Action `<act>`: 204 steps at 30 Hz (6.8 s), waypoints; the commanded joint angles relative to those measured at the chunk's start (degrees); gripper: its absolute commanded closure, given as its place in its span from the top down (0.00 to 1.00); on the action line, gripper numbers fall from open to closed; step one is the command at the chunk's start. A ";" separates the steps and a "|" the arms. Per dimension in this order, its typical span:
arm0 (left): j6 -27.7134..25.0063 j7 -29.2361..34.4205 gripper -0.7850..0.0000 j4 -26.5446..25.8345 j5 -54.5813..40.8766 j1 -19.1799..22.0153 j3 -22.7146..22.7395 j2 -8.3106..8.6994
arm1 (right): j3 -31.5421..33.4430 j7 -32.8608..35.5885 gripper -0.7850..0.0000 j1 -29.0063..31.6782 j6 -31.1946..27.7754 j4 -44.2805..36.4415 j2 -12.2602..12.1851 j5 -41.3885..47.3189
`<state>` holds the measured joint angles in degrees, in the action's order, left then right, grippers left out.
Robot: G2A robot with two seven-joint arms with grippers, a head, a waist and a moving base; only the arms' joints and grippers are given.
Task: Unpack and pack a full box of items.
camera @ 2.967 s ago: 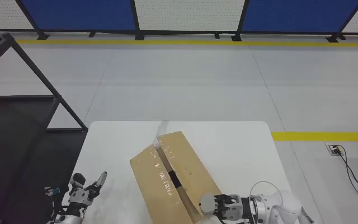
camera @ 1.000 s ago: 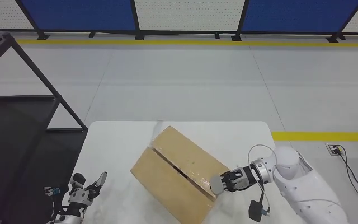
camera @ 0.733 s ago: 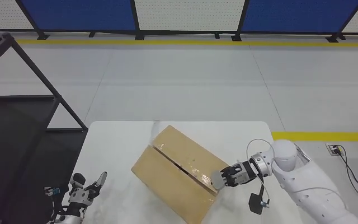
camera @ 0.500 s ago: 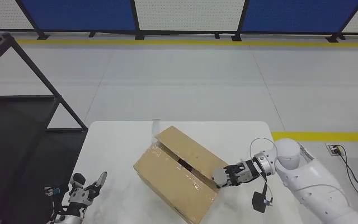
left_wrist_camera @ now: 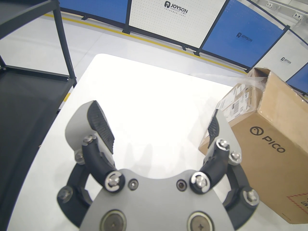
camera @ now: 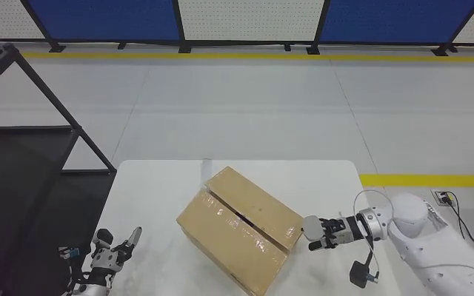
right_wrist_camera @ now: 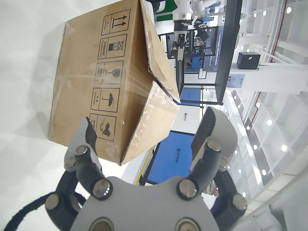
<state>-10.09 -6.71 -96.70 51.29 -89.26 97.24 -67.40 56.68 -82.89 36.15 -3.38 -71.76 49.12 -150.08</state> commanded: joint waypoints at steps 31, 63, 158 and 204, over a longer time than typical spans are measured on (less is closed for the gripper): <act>-16.28 -2.05 1.00 17.24 14.73 19.05 -4.42 1.21 | 24.49 16.00 1.00 23.73 1.90 -19.46 -5.94 9.60; -25.62 -16.56 1.00 22.09 40.43 24.09 -13.21 3.19 | 26.68 16.42 1.00 28.62 -0.46 -22.79 -6.61 10.91; -23.43 -21.35 1.00 22.63 36.78 26.45 -22.02 4.43 | 6.87 15.65 1.00 23.24 5.96 -14.97 -2.71 13.75; -22.16 -22.70 1.00 23.33 34.98 26.18 -21.39 4.89 | 2.20 21.31 1.00 17.96 5.62 -12.46 0.25 11.92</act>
<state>-32.27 -29.37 -73.35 86.30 -63.03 75.80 -62.53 58.99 -62.03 54.29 2.37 -84.18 49.32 -137.77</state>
